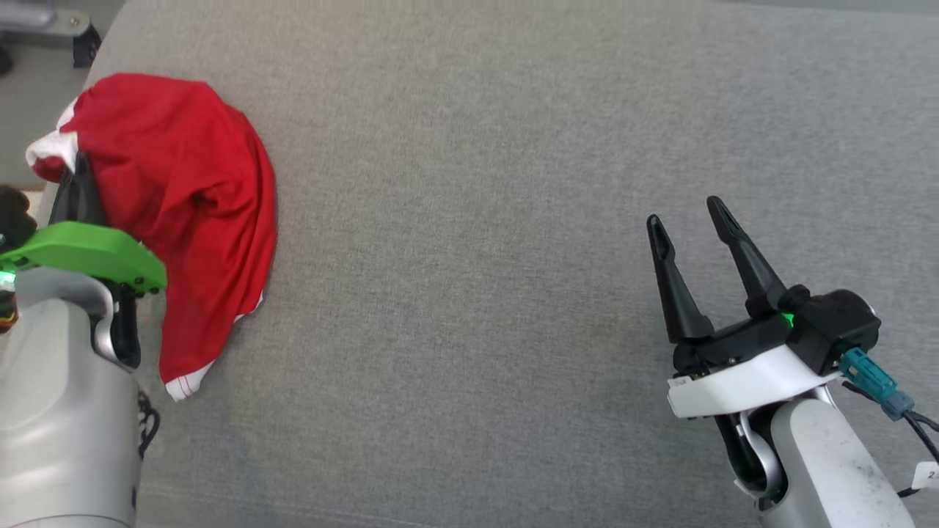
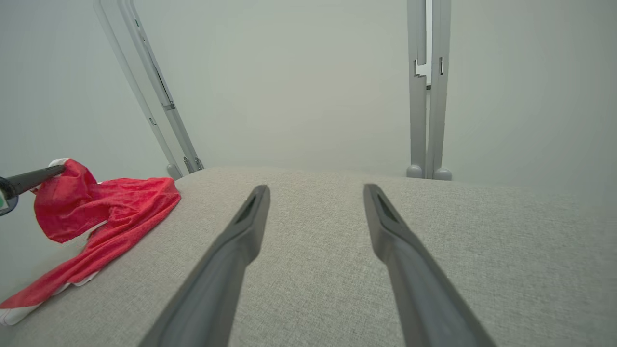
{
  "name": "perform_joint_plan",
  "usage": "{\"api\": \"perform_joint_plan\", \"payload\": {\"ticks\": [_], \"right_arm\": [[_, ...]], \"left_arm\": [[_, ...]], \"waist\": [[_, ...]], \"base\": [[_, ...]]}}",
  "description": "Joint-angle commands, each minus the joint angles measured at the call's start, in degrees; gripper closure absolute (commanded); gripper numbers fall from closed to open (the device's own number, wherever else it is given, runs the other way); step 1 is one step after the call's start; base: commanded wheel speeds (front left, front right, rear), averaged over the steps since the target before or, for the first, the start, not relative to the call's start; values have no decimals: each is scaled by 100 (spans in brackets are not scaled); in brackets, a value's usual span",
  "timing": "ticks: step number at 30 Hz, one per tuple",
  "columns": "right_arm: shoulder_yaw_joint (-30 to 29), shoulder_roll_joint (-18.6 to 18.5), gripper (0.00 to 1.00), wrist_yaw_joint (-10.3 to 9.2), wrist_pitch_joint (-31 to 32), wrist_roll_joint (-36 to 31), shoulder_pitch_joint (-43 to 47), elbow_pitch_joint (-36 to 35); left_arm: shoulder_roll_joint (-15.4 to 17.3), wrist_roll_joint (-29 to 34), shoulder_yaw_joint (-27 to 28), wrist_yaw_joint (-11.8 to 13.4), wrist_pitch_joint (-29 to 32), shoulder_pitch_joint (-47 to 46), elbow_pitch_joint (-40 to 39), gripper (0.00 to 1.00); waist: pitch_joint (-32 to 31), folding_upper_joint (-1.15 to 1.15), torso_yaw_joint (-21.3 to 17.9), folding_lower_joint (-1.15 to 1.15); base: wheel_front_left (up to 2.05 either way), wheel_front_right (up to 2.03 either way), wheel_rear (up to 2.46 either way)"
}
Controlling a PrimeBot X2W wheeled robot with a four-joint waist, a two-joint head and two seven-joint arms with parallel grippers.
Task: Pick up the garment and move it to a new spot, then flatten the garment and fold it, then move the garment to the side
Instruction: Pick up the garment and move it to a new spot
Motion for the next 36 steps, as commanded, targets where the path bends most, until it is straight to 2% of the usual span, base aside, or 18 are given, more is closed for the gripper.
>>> {"api": "perform_joint_plan", "payload": {"ticks": [1, 7, 11, 15, 20, 24, 30, 31, 32, 35, 36], "right_arm": [[-37, 54, 0, 0, -24, 30, 117, 30], [-13, 254, 0, 0, -23, 59, 188, 102], [-23, 329, 0, 0, -22, 89, 115, 123], [-38, 391, 0, 0, -22, 115, 5, 147], [-98, 458, 0, 0, -23, 162, -55, 151], [-120, 492, 0, 0, -22, 223, -115, 154], [-274, 515, 0, 0, -23, 328, -173, 87], [-281, 520, 0, 0, -22, 390, -197, 67], [-267, 522, 0, 0, -22, 445, -237, 51], [-251, 522, 0, 1, -23, 511, -294, 21], [-254, 519, 0, 0, -22, 538, -306, 9]], "left_arm": [[-116, -128, 54, -42, -23, 166, -322, 100], [-583, -132, -196, -108, -22, 656, -1746, 100], [-810, 8, -420, -18, -21, 887, -2718, 100], [-945, -45, -728, 58, -22, 925, -3250, 100], [-1017, -175, -1311, 218, -9, 600, -3463, 100], [-1023, -502, -2003, 550, -18, 189, -3631, 100], [-1017, -971, -3038, 1215, -20, -189, -4229, 100], [-1012, -923, -3727, 1365, -15, -93, -4205, 100], [-1006, -861, -4173, 1448, -15, 13, -4050, 100], [-1010, -908, -4751, 1508, -15, 144, -3755, 100], [-1011, -869, -5109, 1542, -17, 207, -3504, 100]], "waist": [[-411, 0, -254, 0], [-645, 0, -602, 0], [-670, 0, -925, 0], [-661, 0, -1294, 0], [-649, 0, -1736, 0], [-624, 0, -2082, 0], [-482, 0, -2459, 0], [-401, 0, -2571, 0], [-335, 0, -2652, 0], [-243, 0, -2762, 0], [-184, 0, -2831, 0]], "base": [[0, 0, 0], [0, 0, 0], [0, 0, 0], [0, 0, 0], [0, 0, 0], [0, 0, 0], [0, 0, 0], [0, 0, 0], [0, 0, 0], [0, 0, 0], [0, 0, 0]]}}
